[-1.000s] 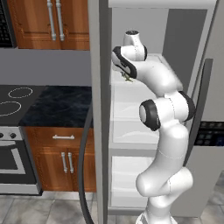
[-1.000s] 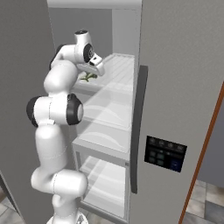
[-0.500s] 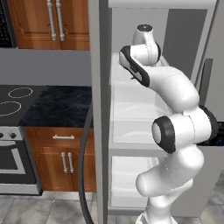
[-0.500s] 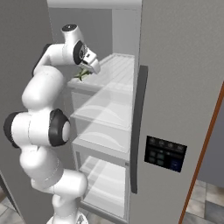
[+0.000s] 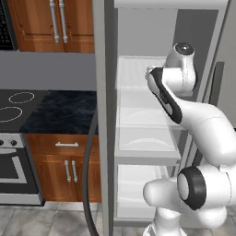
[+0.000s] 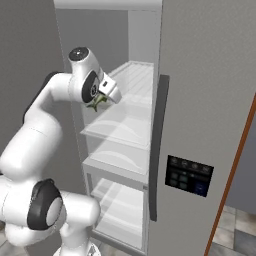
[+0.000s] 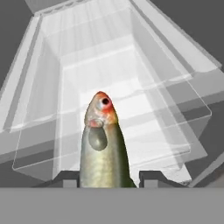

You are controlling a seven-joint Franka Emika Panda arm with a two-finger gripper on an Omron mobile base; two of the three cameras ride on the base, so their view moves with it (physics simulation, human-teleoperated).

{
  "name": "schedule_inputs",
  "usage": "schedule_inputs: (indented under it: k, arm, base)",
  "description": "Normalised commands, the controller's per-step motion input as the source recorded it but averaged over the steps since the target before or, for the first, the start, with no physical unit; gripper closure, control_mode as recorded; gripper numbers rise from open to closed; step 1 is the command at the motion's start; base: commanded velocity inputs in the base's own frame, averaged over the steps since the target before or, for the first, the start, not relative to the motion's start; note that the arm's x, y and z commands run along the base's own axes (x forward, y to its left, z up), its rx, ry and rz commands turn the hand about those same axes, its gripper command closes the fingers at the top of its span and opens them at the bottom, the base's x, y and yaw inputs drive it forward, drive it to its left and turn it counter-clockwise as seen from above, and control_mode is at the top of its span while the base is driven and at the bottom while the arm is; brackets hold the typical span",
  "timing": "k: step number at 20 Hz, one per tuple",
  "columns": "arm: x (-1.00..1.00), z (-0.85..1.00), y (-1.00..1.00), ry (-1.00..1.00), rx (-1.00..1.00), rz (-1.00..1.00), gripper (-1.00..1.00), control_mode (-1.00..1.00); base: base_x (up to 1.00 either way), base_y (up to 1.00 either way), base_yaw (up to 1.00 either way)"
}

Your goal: Take the cheese, fish, and squash from the fridge and place them on the plate on the dining counter to create an appetizer plate.

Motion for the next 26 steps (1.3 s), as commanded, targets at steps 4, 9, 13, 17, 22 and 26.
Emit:
schedule_inputs:
  k: [4,9,13,17,22,26]
  arm:
    - [-1.00,0.00,-0.49,0.00,0.00,0.00,1.00,-1.00]
    - [-0.83,0.00,-0.20,0.04,0.00,0.00,1.00,-1.00]
    - [-0.16,0.00,0.00,0.12,0.00,0.00,1.00,-1.00]
    - [-0.01,0.00,-0.01,0.07,0.00,0.00,1.00,1.00]
    - [0.00,0.00,0.00,0.00,0.00,0.00,1.00,1.00]
    - [0.00,0.00,0.00,0.00,0.00,0.00,1.00,1.00]
  base:
    - [0.00,0.00,0.00]
    - [0.00,0.00,0.00]
    - [0.00,0.00,0.00]
    - [-0.05,-0.01,0.00]
    - [-0.69,-0.22,0.00]
    - [-1.00,-0.52,0.00]
